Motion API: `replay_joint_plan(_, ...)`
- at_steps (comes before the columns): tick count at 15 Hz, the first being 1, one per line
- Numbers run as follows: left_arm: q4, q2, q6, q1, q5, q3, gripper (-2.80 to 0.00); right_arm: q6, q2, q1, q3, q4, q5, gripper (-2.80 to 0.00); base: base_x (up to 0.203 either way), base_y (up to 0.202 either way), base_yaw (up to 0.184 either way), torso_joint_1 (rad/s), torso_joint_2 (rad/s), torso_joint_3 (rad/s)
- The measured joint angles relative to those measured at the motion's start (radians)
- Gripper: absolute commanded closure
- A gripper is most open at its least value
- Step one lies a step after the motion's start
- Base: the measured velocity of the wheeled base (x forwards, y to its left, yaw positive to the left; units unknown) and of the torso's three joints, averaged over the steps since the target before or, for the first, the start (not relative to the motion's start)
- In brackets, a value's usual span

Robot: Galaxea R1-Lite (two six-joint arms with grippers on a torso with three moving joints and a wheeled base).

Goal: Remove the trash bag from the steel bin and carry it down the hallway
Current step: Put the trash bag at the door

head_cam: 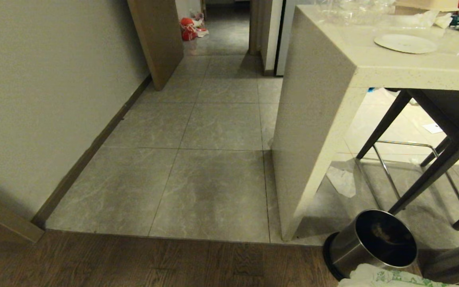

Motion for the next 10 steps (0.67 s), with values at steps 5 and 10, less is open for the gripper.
replay_joint_plan(5, 0.0, 0.0, 0.0, 0.0, 0.0, 0.0, 0.0, 0.0, 0.0, 0.0, 0.0, 0.0, 0.001, 0.0, 0.0, 0.0, 0.0, 0.002, 0.0, 0.203)
replay_joint_plan(10, 0.0, 0.0, 0.001, 0.0, 0.0, 0.0, 0.0, 0.0, 0.0, 0.0, 0.0, 0.0, 0.0, 0.0, 0.0, 0.0, 0.0, 0.004, 0.0, 0.207)
